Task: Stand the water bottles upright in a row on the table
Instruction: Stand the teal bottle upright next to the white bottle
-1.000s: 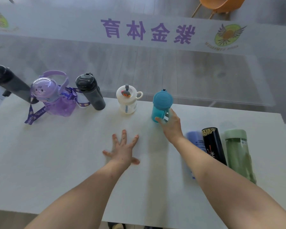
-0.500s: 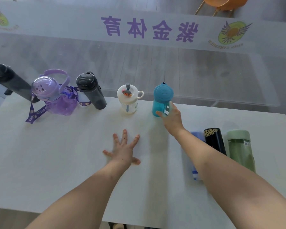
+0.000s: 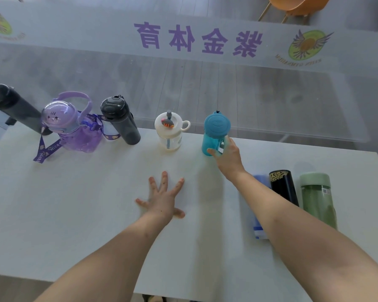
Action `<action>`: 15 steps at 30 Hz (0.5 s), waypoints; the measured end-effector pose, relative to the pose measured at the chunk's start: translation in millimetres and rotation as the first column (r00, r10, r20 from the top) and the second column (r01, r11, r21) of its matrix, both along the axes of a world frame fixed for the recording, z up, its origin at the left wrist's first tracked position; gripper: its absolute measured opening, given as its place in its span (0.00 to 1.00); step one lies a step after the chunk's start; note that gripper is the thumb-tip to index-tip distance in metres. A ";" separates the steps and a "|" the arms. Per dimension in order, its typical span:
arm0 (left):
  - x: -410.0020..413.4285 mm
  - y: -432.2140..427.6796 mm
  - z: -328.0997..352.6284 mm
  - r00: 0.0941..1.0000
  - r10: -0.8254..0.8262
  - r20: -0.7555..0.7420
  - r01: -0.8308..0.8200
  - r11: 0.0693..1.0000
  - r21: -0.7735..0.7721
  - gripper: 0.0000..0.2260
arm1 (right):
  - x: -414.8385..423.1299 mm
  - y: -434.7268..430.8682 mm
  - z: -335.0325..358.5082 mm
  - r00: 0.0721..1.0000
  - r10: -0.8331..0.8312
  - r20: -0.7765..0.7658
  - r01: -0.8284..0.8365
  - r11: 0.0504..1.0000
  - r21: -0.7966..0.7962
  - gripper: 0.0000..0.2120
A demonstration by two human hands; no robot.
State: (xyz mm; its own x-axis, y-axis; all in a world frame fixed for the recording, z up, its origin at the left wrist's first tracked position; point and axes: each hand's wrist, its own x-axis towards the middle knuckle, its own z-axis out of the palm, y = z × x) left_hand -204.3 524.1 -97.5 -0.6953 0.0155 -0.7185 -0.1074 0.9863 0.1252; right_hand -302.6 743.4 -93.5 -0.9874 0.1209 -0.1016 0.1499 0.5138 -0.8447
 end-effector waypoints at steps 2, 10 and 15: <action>-0.3 0.4 0.4 1.000 0.004 -0.003 -0.004 1.000 0.005 0.53 | -0.5 0.6 -1.9 1.000 -0.005 0.012 0.005 1.000 0.005 0.21; 2.0 -0.2 2.4 1.000 0.014 -0.006 -0.014 1.000 0.020 0.52 | 23.8 21.3 12.5 0.997 -0.021 0.077 0.018 0.999 0.043 0.33; 3.7 0.5 10.1 1.000 0.016 -0.003 -0.016 0.999 0.028 0.51 | 88.3 74.1 57.5 0.993 0.118 -0.001 -0.115 0.971 0.211 0.20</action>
State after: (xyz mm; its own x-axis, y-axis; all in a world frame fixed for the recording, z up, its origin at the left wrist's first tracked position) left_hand -200.6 524.6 -87.3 -0.6980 0.0246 -0.7157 -0.1223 0.9806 0.1530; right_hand -214.3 817.5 -36.0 -0.9971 0.0224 -0.0729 0.0680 0.6933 -0.7174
